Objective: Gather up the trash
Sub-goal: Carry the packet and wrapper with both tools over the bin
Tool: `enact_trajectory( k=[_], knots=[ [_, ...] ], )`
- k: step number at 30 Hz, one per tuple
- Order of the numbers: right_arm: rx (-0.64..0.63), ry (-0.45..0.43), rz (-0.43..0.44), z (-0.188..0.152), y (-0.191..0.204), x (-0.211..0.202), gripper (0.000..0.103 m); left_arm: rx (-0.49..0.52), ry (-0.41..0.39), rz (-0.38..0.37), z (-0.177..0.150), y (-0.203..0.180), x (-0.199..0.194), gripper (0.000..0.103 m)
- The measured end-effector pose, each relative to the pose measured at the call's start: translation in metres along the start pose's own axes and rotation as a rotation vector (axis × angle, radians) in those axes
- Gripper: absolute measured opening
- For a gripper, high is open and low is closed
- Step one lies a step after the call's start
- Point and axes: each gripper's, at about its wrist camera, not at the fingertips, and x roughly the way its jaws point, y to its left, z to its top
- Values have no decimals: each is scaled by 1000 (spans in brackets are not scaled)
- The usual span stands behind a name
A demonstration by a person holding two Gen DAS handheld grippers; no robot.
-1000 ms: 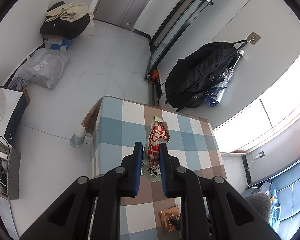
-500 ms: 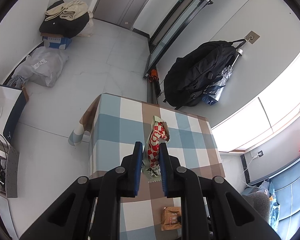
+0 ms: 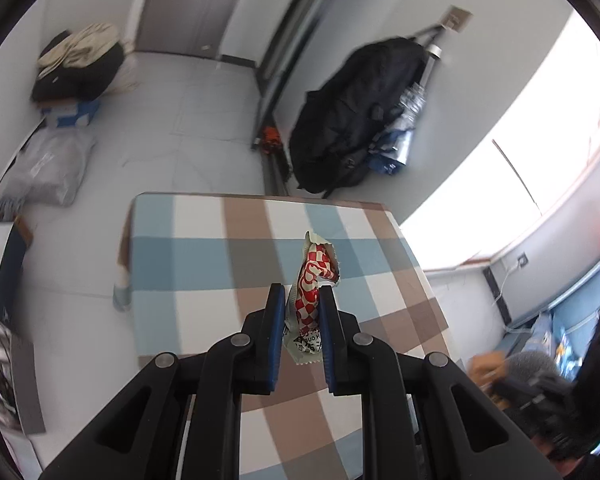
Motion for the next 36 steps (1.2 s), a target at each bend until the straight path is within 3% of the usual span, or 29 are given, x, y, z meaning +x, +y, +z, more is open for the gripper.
enact_trajectory(
  k=[10,17,23,30,36],
  knots=[
    [93,-214,-63,25,-84,-112,2,194,80,-122,10,-103,51,12],
    [223,-268,-190,9,-164,-164,2,199,176,-267,10,-179,105,12],
    [352,-215,-287,-20,-238,-161,2,213,272,-342,-4,-242,156,12],
    [499,-101,-313,-56,-313,-120,2,150,421,-385,-19,-283,226,12],
    [603,-18,-317,-82,-369,-77,2,139,517,-350,-31,-313,276,12]
  ],
)
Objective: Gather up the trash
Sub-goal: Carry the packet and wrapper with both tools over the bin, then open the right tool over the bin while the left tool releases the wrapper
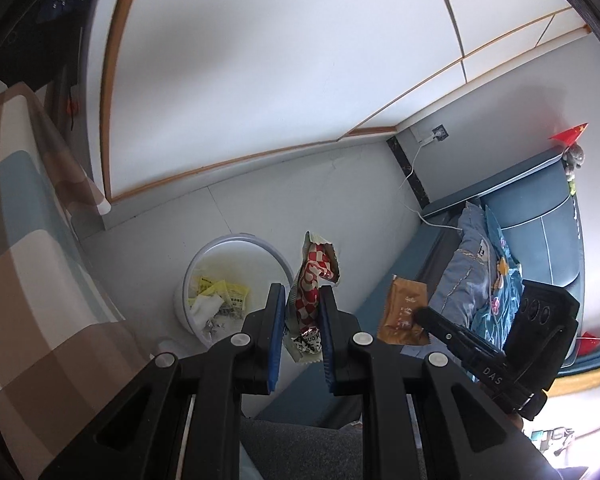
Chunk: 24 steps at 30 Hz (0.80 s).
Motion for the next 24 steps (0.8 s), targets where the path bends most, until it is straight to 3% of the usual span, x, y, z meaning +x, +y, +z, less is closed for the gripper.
enact_trajectory(
  k=[7,13,15,17,20,24],
  knots=[
    [98,150,16,-11,-51,64,3,-19,94,19,12,0,48,12],
    [121,262,34,-18,-61,116,10,-69,163,42,21,8,77,12],
    [147,278,31,-19,-69,126,17,-72,177,57,23,9,86,12],
    [175,285,39,-20,-77,131,17,-81,191,75,26,10,92,12],
    [194,271,22,-20,-88,128,32,-87,219,84,27,8,104,12],
    [205,250,5,-23,-98,118,44,-77,251,93,22,3,114,12]
  ],
)
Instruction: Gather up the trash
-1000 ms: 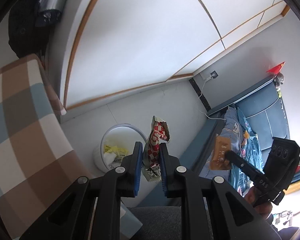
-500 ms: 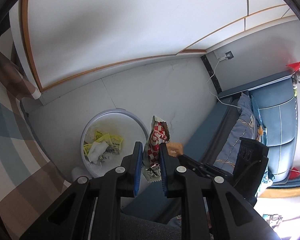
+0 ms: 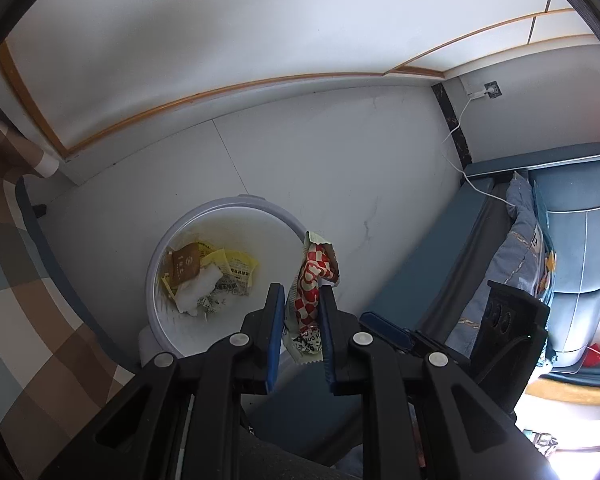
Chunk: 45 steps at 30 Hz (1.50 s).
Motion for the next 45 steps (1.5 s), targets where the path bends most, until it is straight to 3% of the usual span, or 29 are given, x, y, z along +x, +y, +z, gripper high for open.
enact_trajectory(
  k=[3,9,10,11,13,16,20,27,33,45],
  knots=[
    [44,-41,16,-3,-14,-13,55,-2,10,22,-2,-4,4,12],
    [99,-67,21,-9,-30,-28,59,-7,36,60,0,-8,11,14],
    [94,-71,23,-10,-29,-31,59,-11,39,71,1,-9,14,23],
    [88,-76,25,-11,-27,-33,60,-16,40,88,0,-8,13,41],
    [76,-88,36,-13,-17,-35,62,-21,15,112,-3,-8,6,59],
    [58,-110,48,-13,-8,-45,65,6,-34,127,-8,-13,-9,61],
    [16,-144,54,-15,7,-62,73,29,-117,196,-20,-16,-35,75],
    [-46,-195,69,-24,30,-89,82,44,-269,255,-41,-25,-83,76],
    [-83,-225,66,-34,47,-107,87,67,-342,301,-61,-31,-109,76],
    [-107,-262,60,-47,59,-129,90,65,-397,322,-81,-35,-128,76]
  ],
)
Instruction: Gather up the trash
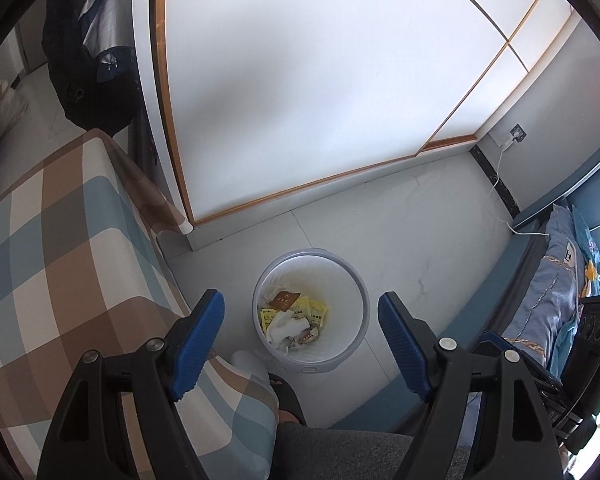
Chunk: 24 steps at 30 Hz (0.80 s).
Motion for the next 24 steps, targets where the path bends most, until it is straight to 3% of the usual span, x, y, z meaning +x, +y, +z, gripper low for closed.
enact_trajectory(
  k=[11,24],
  knots=[
    [-8,-15,3,-1,5,-12,90,6,-22,31,-9,-1,-14,76],
    [-1,-19,5,-4,3,-16,90,3,-27,11,-12,-2,-17,76]
  ],
)
